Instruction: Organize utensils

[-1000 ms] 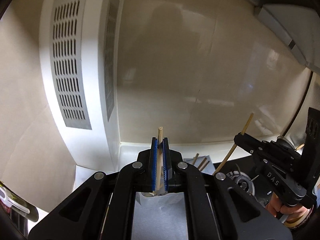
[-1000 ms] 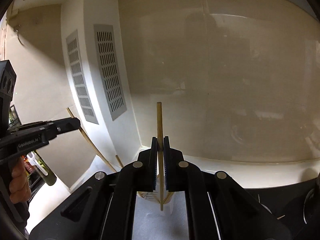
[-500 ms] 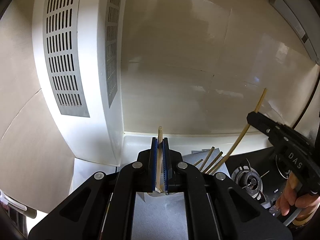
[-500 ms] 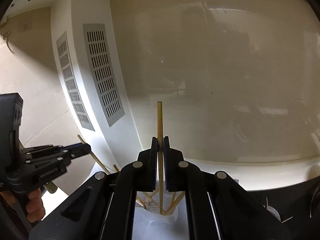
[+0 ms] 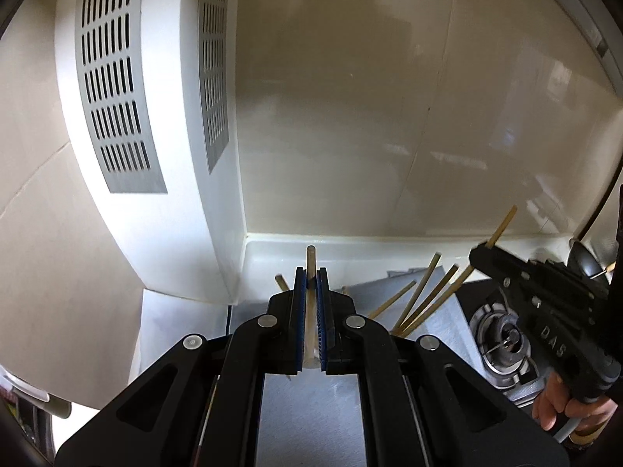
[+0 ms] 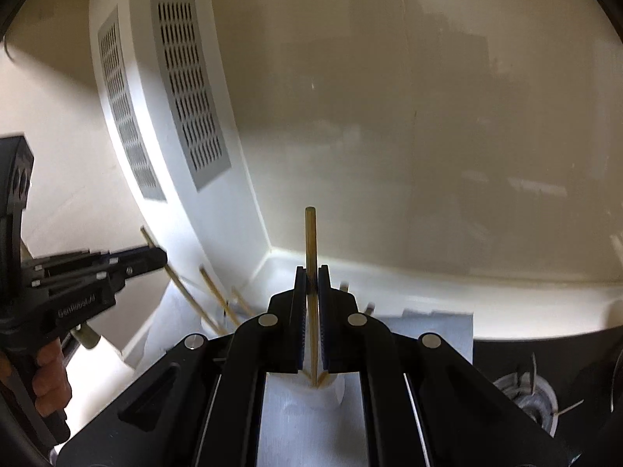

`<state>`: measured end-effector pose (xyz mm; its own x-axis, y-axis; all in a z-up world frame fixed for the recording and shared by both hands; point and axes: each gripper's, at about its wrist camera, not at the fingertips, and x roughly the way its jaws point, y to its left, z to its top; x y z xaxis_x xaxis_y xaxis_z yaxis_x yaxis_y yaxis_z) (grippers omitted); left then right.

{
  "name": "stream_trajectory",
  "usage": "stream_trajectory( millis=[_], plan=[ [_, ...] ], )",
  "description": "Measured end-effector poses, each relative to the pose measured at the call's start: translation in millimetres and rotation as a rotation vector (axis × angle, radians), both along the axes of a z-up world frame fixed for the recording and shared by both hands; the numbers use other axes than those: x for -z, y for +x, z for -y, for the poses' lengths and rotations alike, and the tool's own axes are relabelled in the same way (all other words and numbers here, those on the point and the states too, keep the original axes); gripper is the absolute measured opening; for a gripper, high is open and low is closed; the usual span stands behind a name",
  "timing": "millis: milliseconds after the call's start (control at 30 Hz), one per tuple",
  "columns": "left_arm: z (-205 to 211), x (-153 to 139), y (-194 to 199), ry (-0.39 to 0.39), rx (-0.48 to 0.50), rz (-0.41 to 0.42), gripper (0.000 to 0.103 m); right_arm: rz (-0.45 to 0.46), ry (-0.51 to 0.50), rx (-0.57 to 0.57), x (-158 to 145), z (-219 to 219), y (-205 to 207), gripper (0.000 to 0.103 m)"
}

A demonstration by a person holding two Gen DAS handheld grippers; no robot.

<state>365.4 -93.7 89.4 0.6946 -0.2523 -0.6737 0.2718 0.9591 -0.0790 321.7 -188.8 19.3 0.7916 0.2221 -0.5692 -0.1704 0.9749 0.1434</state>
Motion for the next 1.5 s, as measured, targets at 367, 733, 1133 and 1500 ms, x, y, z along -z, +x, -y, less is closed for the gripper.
stream_trajectory(
  millis=[367,733,1133,1500],
  plan=[
    [-19.6,20.2,-14.0,0.036,-0.138,-0.038,0.095,0.018,-0.068,-0.024,14.4,-8.2,-41.9,0.080],
    [-9.8,67.0,-74.2,0.112,-0.132,-0.134,0.095,-0.132,-0.123,0.053,60.7,-16.9,-97.7,0.098],
    [-16.3,78.1,-101.4,0.131,-0.133,-0.115,0.095,-0.166,-0.129,0.066,70.2,-19.9,-113.5,0.098],
    [-16.0,74.8,-105.5,0.124,-0.141,-0.099,0.095,-0.154,-0.130,0.068,65.5,-16.5,-120.1,0.098]
  ],
)
